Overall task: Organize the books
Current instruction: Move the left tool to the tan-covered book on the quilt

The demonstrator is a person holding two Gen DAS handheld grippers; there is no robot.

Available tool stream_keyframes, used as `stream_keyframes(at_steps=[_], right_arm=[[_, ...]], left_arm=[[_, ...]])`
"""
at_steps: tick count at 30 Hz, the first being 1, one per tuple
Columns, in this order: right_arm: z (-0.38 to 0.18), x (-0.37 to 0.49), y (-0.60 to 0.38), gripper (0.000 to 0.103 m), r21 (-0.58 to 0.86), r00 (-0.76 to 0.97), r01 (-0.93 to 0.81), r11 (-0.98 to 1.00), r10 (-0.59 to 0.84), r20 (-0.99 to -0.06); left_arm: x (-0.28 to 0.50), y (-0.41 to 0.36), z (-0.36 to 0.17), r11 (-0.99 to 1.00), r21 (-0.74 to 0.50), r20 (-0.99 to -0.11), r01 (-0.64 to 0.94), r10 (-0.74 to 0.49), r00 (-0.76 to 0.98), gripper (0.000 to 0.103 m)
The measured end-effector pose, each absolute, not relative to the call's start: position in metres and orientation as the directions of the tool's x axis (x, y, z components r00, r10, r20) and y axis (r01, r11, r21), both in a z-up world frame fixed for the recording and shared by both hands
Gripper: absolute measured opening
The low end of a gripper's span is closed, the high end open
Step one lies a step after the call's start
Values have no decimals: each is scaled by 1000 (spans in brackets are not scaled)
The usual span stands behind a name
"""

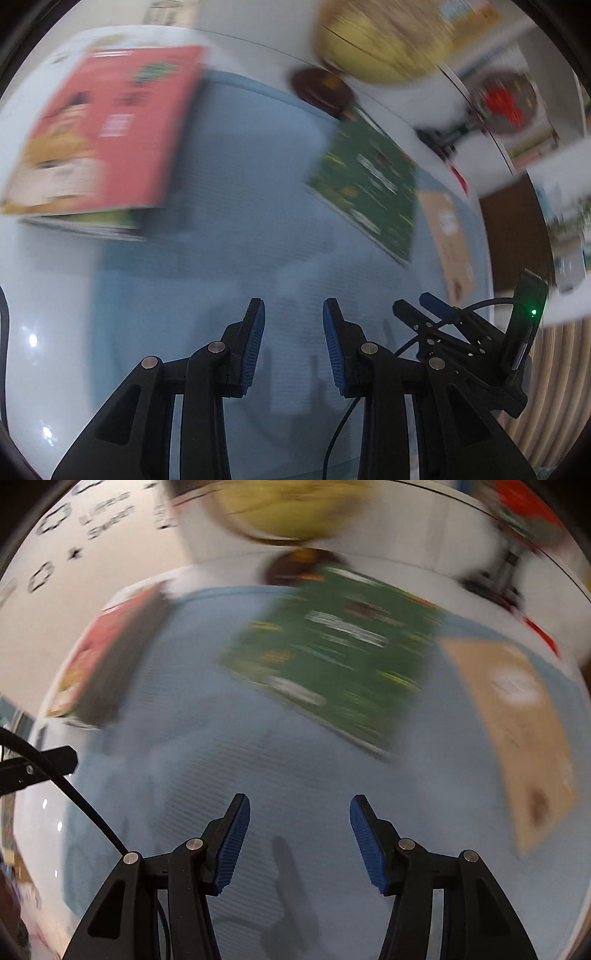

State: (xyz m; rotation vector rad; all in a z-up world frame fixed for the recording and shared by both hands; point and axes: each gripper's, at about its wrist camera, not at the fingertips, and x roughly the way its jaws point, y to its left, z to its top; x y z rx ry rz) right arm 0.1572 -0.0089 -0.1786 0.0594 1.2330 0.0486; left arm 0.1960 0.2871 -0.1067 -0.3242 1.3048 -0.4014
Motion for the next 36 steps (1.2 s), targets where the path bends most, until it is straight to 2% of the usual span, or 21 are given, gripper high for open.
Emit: stream_keyframes(at_steps=[7, 12, 14, 17, 20, 23, 26, 31, 36], right_arm=[[-173, 120, -160, 55, 52, 337, 214, 975, -23, -941], [-162, 140, -256, 56, 26, 372, 252, 967, -72, -926], [-164, 152, -283, 56, 47, 373, 266, 963, -58, -926], [-177, 181, -322, 56, 139, 372, 257, 956, 35, -928], [-191, 194, -328, 45, 196, 353, 216, 957, 111, -929], [-189, 185, -319, 46, 173, 363, 125, 977, 117, -924], [-188, 161, -315, 46, 150, 350, 60, 987, 119, -929], [-187, 99, -333, 47, 190, 315, 73, 979, 158, -936], [-186, 36, -343, 56, 199, 280, 106, 974, 162, -946]], left_arm=[[193, 150, -101, 854, -470, -852, 225, -505, 138, 29], [207, 56, -111, 844, -472, -852, 255, -511, 112, 29], [213, 23, -122, 858, -452, -863, 242, -490, 124, 29], [221, -6, -139, 887, -418, -883, 195, -447, 145, 29], [221, -22, -153, 891, -436, -884, 129, -451, 121, 29], [211, -28, -150, 906, -403, -894, 125, -420, 158, 32], [201, -28, -150, 902, -421, -890, 101, -432, 148, 32], [154, -51, -150, 889, -419, -895, 184, -438, 81, 32], [95, -81, -146, 881, -357, -918, 310, -392, 59, 33]])
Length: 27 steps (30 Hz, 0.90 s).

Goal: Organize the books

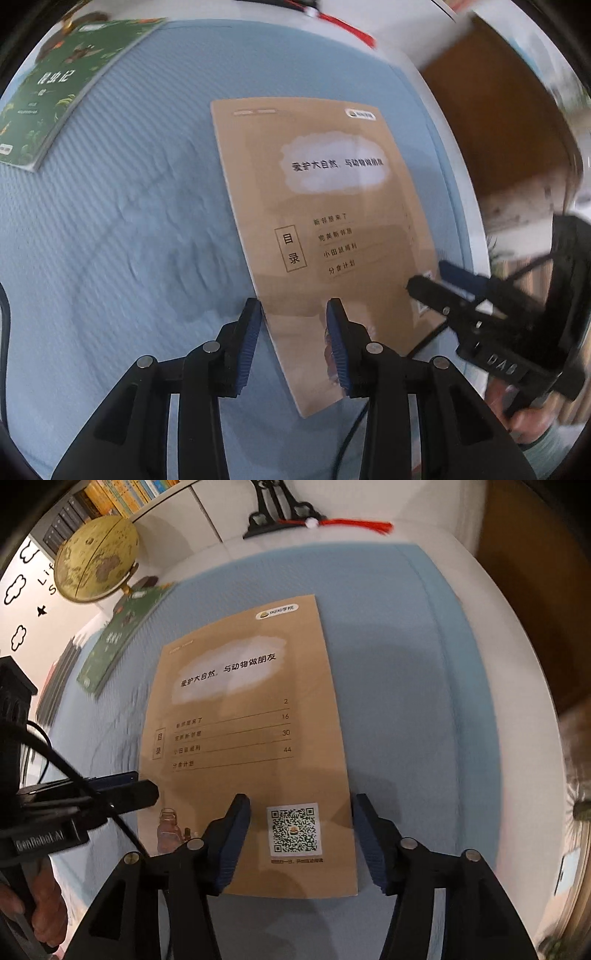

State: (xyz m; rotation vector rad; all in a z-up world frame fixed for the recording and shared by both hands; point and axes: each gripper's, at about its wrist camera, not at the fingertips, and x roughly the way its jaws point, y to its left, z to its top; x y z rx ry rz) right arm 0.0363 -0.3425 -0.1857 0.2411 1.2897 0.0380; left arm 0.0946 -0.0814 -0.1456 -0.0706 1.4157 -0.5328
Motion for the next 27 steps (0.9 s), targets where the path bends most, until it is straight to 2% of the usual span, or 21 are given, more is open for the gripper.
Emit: stream_keyframes(at_steps=[5, 6, 9, 16, 18, 22, 27], right_arm=[[-172, 27, -366, 56, 162, 358, 154, 975, 98, -929], [-172, 31, -367, 53, 172, 358, 155, 973, 107, -928], [-183, 48, -366, 43, 180, 355, 123, 976, 126, -927], [-181, 35, -341, 39, 123, 365, 24, 992, 106, -925], [-179, 31, -349, 39, 177, 348, 34, 984, 155, -924], [-179, 21, -376, 39, 372, 333, 96, 923, 323, -886], [-170, 9, -394, 40, 589, 377, 152, 794, 504, -777]], left_arm=[[83, -77, -145, 902, -352, -918, 248, -385, 96, 33], [82, -76, -146, 903, -354, -918, 244, -386, 94, 33], [78, -79, -146, 899, -354, -917, 260, -388, 96, 33], [71, -70, -147, 894, -397, -900, 208, -424, 103, 33], [69, -61, -147, 890, -406, -896, 206, -432, 100, 33], [66, -47, -146, 881, -427, -888, 204, -451, 89, 33], [77, -33, -145, 874, -454, -877, 175, -473, 86, 33]])
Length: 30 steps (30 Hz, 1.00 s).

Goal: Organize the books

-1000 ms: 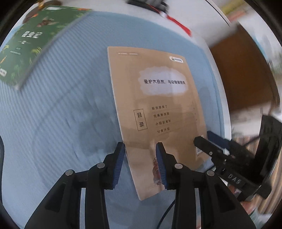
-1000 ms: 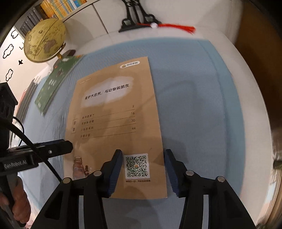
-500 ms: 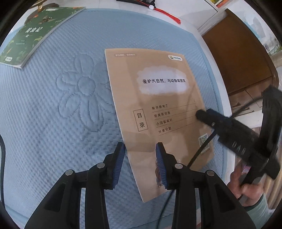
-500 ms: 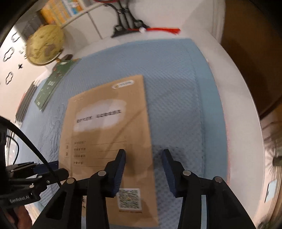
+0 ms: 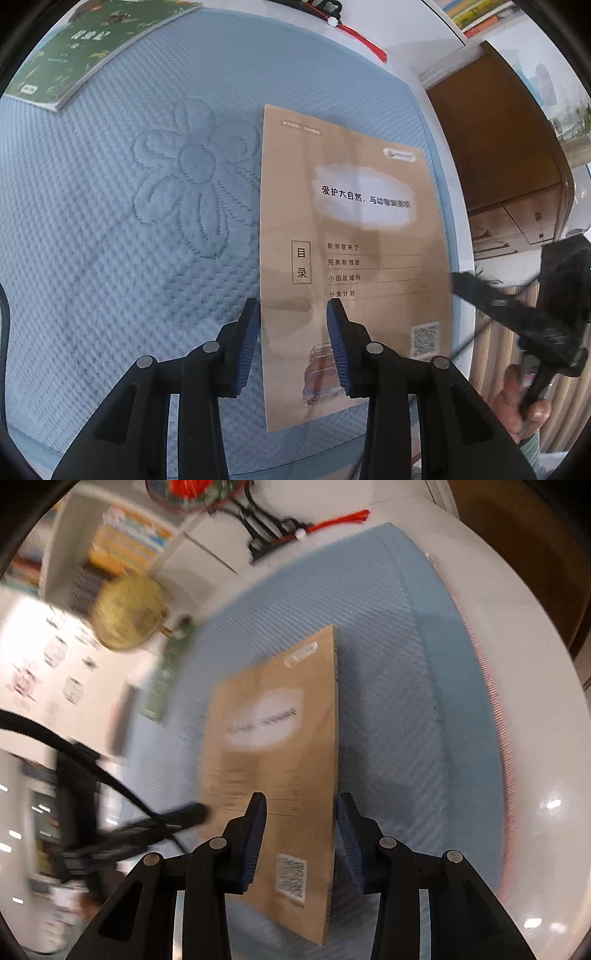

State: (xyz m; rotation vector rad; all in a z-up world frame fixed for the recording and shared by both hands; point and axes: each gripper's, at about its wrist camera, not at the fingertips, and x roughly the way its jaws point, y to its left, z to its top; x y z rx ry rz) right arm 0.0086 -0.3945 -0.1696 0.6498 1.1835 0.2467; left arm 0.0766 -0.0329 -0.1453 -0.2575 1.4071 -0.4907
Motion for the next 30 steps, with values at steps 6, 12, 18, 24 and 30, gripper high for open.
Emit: stream_keyframes(at_steps=[6, 12, 18, 24, 30], right_arm=[[-162, 11, -401, 41, 764, 440, 129, 633, 653, -616], [-166, 23, -375, 41, 750, 403, 144, 646, 654, -640], [-81, 29, -325, 43, 687, 407, -80, 722, 653, -639], [-72, 22, -233, 50, 750, 235, -243, 615, 788, -569], [-100, 0, -187, 50, 729, 75, -306, 612, 779, -622]], left_arm=[[75, -22, -154, 828, -549, -827, 111, -557, 68, 33], [69, -28, -151, 837, -529, -838, 137, -541, 69, 33], [58, -1, -117, 885, -447, -865, 132, -465, 188, 33], [46, 134, -92, 909, -371, -873, -190, -272, 405, 33], [1, 206, -84, 896, -270, -896, -351, -101, 432, 33]])
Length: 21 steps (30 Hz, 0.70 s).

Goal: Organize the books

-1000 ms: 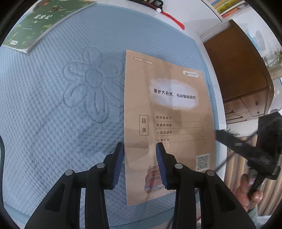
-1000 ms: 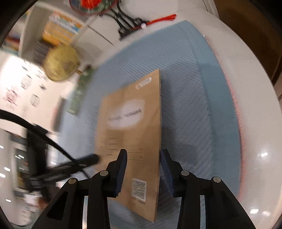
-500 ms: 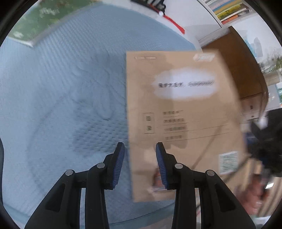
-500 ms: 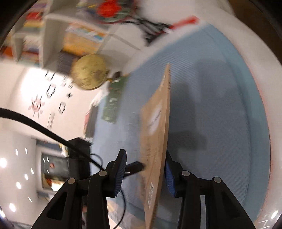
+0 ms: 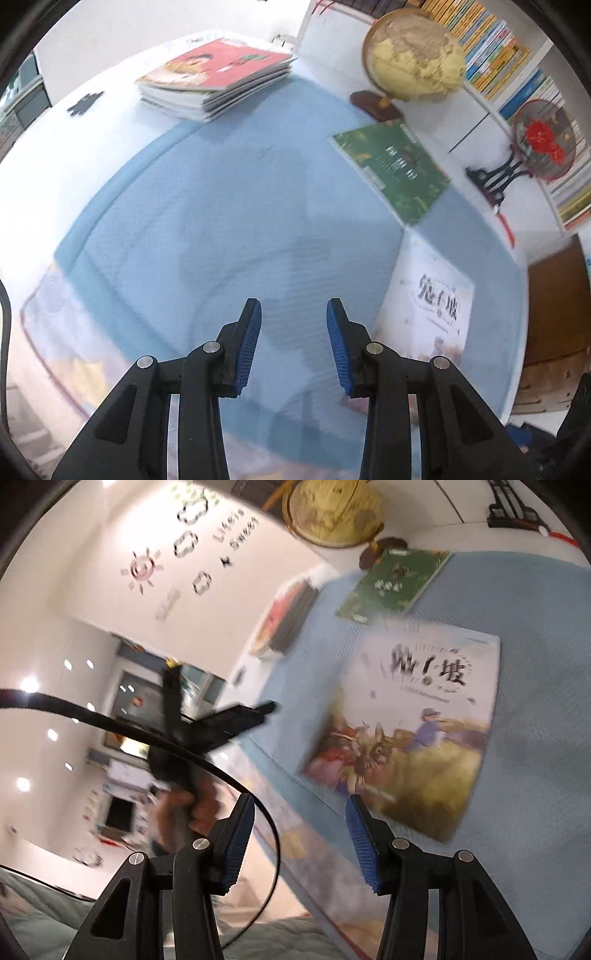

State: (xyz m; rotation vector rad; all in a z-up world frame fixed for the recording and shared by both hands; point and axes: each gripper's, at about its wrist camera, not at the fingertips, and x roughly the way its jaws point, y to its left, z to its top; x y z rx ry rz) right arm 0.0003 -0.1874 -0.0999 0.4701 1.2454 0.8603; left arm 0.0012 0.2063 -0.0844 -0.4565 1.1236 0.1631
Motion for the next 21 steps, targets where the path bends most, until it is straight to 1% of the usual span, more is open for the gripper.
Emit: stream_keyframes(at_steps=[2, 3, 5, 6, 10, 12, 13, 15, 17, 18, 19, 20, 21], right_arm=[[-110, 5, -181, 50, 679, 82, -307, 667, 729, -680], [-118, 9, -180, 50, 622, 99, -301, 723, 672, -734], [-131, 19, -182, 50, 551, 112, -274, 789, 595, -796], [-138, 25, -184, 50, 533, 113, -251, 808, 571, -813], [-165, 41, -206, 50, 481, 133, -173, 859, 505, -853], [-175, 45, -214, 50, 467, 131, -134, 874, 483, -866], [-181, 47, -216, 50, 454, 124, -107, 884, 465, -877], [-189, 47, -219, 50, 441, 101, -76, 894, 447, -889], [-189, 43, -220, 50, 448, 118, -81, 890, 455, -883], [-185, 41, -219, 50, 435, 144, -99, 895, 446, -883], [-181, 40, -217, 48, 408, 170, -122, 905, 425, -889], [-177, 41, -215, 48, 378, 190, -139, 915, 399, -897], [-175, 42, -214, 47, 330, 209, -156, 931, 357, -910]], left_arm=[[1, 193, -95, 906, -282, -904, -317, -140, 404, 33], [3, 184, -102, 916, -279, -910, -289, -156, 385, 33], [7, 164, -115, 932, -269, -919, -242, -173, 355, 33], [10, 150, -125, 938, -273, -923, -212, -193, 332, 33], [29, 120, -150, 943, -282, -934, -178, -228, 275, 33], [34, 110, -147, 952, -266, -934, -149, -217, 284, 33], [37, 104, -146, 952, -279, -934, -129, -238, 269, 34], [37, 99, -146, 951, -286, -933, -114, -250, 257, 34], [38, 85, -147, 948, -310, -927, -76, -283, 247, 34], [37, 78, -146, 938, -341, -917, -54, -320, 238, 34], [34, 70, -147, 928, -372, -906, -29, -356, 227, 34], [32, 58, -147, 927, -376, -904, 0, -367, 219, 34], [31, 48, -147, 935, -353, -911, 26, -350, 217, 34]])
